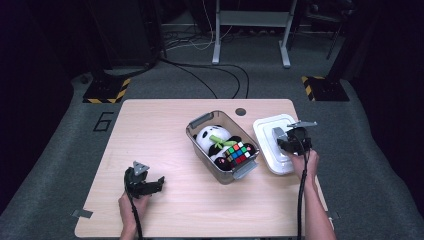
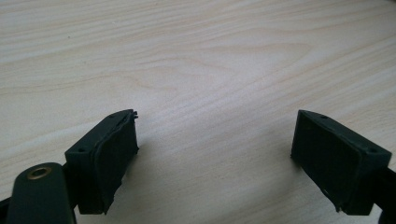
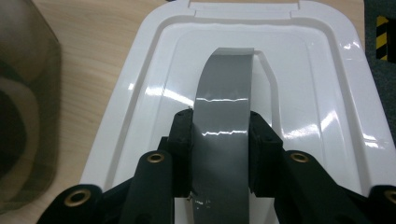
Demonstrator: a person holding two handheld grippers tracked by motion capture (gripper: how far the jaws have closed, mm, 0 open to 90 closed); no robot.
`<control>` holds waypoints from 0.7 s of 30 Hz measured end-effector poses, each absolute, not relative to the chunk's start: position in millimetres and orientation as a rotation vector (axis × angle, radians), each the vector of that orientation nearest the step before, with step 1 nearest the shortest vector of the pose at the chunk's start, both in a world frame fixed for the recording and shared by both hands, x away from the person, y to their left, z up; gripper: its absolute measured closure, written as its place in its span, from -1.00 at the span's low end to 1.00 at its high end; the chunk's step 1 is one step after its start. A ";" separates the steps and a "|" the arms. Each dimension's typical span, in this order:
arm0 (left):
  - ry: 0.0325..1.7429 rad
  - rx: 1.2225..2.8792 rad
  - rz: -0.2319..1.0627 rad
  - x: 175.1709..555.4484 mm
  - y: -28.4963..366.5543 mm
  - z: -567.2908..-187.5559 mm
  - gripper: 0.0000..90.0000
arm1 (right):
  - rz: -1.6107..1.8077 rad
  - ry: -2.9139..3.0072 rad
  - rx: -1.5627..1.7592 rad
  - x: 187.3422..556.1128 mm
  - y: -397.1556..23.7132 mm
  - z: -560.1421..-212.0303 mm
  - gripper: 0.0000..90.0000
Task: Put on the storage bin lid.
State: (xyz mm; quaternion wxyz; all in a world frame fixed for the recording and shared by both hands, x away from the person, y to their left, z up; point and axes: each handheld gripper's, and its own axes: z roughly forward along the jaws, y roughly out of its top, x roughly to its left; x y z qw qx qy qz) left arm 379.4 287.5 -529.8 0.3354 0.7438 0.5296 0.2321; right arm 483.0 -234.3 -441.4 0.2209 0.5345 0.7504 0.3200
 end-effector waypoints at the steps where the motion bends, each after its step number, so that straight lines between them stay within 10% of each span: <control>1: 1.382 1.941 0.605 379.6 287.5 -529.8 -0.69 | 0.882 2.076 1.481 482.5 -234.0 -438.6 0.49; 21: 1.381 1.942 0.605 379.8 287.5 -529.7 -0.69 | 0.909 2.073 1.428 475.7 -244.4 -394.0 0.49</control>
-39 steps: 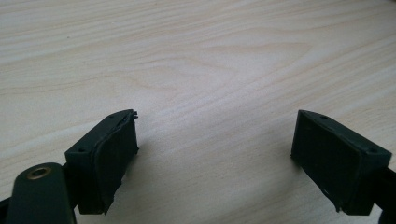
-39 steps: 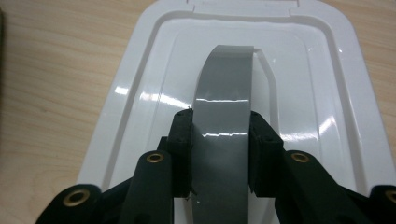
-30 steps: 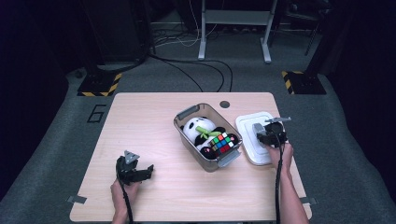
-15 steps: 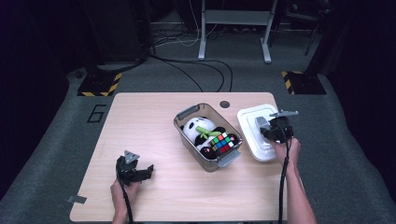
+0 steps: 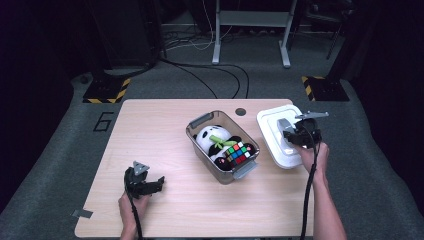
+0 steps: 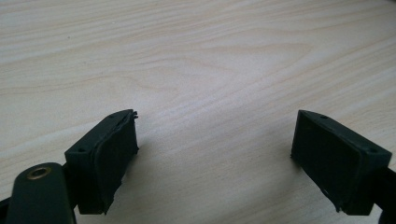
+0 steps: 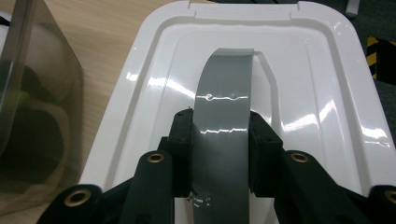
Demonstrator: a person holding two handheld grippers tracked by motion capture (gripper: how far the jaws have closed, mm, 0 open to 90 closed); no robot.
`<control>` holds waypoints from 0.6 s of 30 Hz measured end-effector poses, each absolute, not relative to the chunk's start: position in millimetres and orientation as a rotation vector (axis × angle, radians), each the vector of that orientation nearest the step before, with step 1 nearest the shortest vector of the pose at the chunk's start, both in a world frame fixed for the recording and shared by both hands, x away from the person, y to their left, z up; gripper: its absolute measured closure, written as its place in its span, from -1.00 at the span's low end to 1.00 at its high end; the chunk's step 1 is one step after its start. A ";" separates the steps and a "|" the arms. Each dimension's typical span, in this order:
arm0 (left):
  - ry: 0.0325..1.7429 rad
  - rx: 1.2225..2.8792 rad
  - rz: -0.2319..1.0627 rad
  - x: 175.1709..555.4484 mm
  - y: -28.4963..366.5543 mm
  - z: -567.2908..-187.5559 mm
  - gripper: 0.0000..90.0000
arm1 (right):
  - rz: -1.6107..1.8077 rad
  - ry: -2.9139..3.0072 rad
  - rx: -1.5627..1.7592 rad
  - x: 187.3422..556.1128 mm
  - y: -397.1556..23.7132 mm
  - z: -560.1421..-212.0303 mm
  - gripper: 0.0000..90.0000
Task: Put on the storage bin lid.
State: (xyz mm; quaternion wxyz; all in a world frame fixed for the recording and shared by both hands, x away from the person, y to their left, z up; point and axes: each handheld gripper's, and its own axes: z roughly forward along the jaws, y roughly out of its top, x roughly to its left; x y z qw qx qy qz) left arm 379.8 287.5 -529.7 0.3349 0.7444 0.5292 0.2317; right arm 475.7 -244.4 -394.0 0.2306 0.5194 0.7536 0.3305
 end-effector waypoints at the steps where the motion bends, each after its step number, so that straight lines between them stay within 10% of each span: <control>1: 1.381 1.942 0.604 379.8 287.5 -529.7 -0.69 | 0.906 2.074 1.414 475.7 -244.9 -392.4 0.50; 18: 1.381 1.941 0.604 379.6 287.5 -529.8 -0.69 | 0.960 2.053 1.387 470.7 -248.8 -361.2 0.50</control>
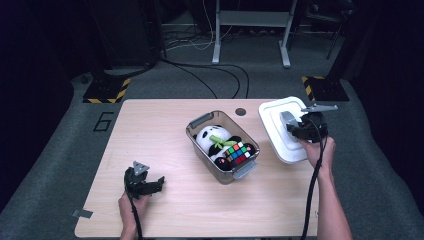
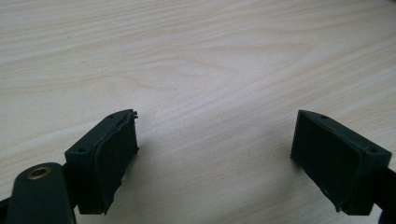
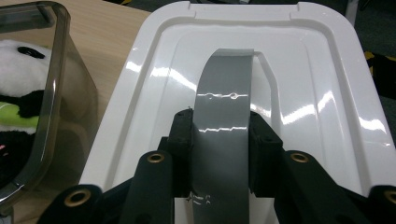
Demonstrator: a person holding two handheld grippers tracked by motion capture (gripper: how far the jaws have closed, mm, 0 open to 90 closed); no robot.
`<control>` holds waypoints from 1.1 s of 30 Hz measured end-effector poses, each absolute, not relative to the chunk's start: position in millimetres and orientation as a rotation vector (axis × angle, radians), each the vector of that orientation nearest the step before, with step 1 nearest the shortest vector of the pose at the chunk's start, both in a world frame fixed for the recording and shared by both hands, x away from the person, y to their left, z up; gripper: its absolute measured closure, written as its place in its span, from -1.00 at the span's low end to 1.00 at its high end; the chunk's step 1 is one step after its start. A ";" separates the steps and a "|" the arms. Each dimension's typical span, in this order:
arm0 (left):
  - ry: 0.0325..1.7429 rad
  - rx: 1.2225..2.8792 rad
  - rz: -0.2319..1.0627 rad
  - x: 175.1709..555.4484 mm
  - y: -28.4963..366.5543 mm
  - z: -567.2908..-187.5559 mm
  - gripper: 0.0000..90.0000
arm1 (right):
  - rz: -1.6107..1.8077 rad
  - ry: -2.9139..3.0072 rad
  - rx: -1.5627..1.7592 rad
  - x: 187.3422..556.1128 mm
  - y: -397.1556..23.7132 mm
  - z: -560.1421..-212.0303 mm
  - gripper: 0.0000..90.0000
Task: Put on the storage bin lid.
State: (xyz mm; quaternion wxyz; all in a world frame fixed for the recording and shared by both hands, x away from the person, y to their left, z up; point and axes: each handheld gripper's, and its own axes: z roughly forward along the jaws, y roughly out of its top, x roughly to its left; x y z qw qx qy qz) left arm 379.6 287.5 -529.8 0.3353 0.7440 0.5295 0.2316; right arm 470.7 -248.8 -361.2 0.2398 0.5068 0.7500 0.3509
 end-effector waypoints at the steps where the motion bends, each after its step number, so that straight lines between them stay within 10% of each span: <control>1: 1.381 1.941 0.604 379.6 287.5 -529.8 -0.69 | 0.958 2.054 1.383 470.8 -248.4 -359.4 0.50; 33: 1.381 1.942 0.604 379.6 287.6 -529.8 -0.69 | 1.088 2.217 1.236 470.3 -176.0 -317.7 0.49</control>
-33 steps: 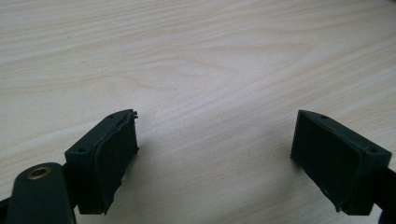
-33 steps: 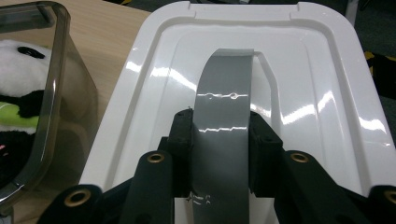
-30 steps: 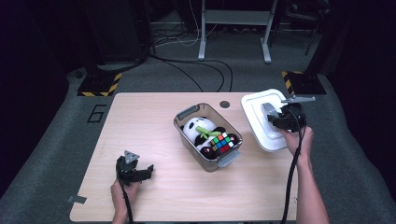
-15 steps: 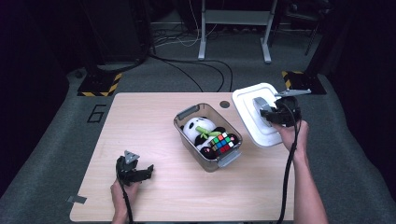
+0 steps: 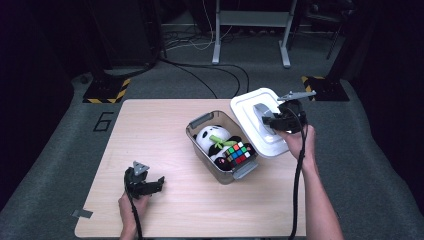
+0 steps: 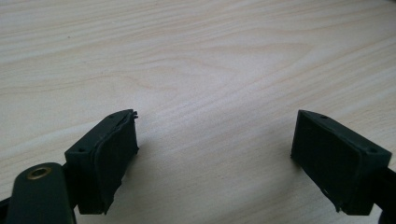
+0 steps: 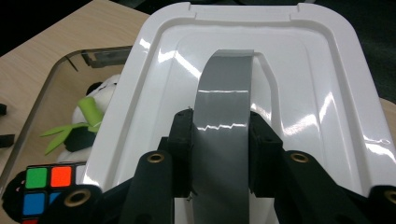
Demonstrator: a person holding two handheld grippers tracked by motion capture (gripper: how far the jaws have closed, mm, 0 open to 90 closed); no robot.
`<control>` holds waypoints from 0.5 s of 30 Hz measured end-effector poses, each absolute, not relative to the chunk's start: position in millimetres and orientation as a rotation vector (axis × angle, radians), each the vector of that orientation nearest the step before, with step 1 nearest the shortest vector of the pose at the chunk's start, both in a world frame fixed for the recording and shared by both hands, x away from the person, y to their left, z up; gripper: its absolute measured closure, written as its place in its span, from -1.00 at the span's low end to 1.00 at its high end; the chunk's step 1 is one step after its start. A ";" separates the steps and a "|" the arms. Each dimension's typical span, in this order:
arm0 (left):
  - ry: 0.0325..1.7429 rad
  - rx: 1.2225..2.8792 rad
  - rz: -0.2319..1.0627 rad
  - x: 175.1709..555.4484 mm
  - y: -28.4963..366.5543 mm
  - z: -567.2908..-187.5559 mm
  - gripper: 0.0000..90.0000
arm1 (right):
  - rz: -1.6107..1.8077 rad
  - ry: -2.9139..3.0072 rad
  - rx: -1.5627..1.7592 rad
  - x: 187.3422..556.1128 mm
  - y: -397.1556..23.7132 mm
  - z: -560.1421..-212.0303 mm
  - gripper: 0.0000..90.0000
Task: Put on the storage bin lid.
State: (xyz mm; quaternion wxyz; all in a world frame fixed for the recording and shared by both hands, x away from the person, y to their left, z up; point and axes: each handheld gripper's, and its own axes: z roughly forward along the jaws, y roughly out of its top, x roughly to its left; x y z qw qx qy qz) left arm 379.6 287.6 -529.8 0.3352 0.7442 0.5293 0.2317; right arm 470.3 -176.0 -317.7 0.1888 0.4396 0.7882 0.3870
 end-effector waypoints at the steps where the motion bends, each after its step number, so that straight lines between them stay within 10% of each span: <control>1: 1.382 1.940 0.605 379.5 287.5 -529.8 -0.69 | 1.093 2.224 1.235 470.3 -172.9 -317.5 0.49; 15: 1.384 1.937 0.604 379.6 287.5 -529.9 -0.69 | 1.111 2.318 1.156 474.0 -135.9 -320.7 0.49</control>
